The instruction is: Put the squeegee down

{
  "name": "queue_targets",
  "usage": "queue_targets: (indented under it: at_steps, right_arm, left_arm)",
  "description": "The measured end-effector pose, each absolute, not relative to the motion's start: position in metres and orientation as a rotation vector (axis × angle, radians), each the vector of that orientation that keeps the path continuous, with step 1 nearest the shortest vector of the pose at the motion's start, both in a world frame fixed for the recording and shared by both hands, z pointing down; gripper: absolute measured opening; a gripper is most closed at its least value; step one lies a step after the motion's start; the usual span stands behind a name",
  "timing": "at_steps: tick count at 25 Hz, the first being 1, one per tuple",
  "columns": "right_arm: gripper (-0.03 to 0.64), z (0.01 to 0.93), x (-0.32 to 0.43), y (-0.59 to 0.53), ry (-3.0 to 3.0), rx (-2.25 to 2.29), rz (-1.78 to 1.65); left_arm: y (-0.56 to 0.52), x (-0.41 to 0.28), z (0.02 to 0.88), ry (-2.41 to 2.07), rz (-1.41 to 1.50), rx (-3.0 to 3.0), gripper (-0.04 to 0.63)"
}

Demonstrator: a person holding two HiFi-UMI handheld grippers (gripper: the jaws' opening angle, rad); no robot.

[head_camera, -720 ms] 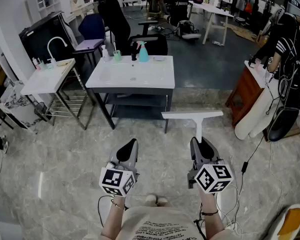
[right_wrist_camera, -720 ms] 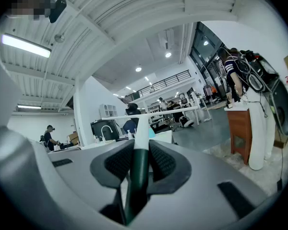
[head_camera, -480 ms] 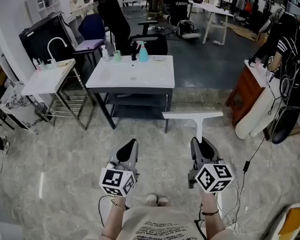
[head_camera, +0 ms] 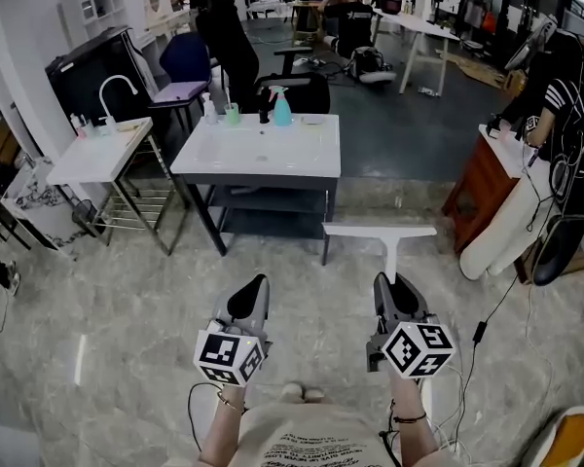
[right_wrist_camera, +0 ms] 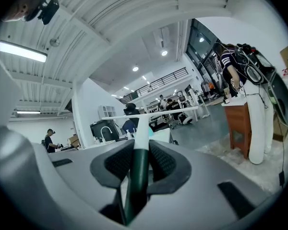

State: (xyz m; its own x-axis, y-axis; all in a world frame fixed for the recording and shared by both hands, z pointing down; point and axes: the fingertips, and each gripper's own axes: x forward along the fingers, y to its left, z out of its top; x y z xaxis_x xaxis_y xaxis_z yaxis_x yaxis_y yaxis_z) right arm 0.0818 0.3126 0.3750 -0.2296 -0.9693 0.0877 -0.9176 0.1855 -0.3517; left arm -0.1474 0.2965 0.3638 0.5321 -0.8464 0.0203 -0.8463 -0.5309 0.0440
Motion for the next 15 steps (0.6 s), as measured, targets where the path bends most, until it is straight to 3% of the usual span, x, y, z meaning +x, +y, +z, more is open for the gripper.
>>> queue_targets:
  at_steps: [15]
  right_arm:
    - [0.094,0.38,0.108,0.296,2.271,-1.832,-0.488]
  left_arm:
    - [0.28,-0.134,0.363,-1.534,-0.03,2.704,0.023]
